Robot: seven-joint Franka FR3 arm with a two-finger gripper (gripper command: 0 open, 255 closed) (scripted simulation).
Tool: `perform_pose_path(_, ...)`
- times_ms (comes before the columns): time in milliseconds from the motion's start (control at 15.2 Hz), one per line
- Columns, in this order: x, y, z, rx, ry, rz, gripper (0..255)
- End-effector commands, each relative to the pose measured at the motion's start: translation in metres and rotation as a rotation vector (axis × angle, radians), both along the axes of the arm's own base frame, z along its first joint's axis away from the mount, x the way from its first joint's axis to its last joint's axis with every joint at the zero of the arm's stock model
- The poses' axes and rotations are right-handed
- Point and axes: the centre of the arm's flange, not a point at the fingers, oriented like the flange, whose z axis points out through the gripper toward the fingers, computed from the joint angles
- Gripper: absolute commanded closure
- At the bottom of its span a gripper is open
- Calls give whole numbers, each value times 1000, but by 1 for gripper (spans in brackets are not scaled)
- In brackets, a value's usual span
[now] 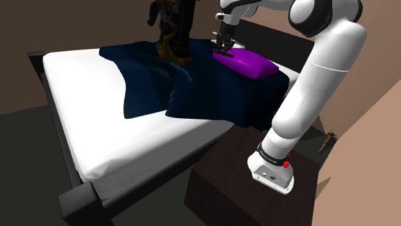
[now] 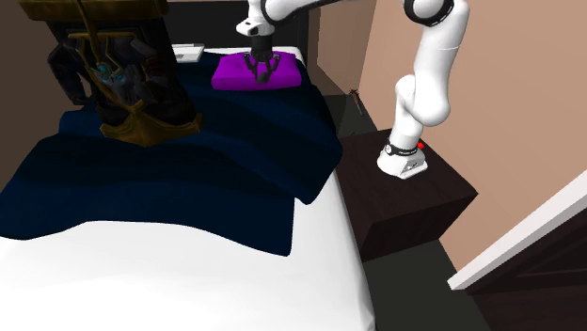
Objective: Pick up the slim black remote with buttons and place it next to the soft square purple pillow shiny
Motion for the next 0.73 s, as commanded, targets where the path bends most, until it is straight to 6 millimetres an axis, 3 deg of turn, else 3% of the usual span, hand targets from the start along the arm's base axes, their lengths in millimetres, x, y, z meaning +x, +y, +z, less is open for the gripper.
perform_pose_path(0, 1, 0, -11, 0, -1, 0, 255)
perform_pose_path(660, 1, 0, -64, 0, -1, 0, 255)
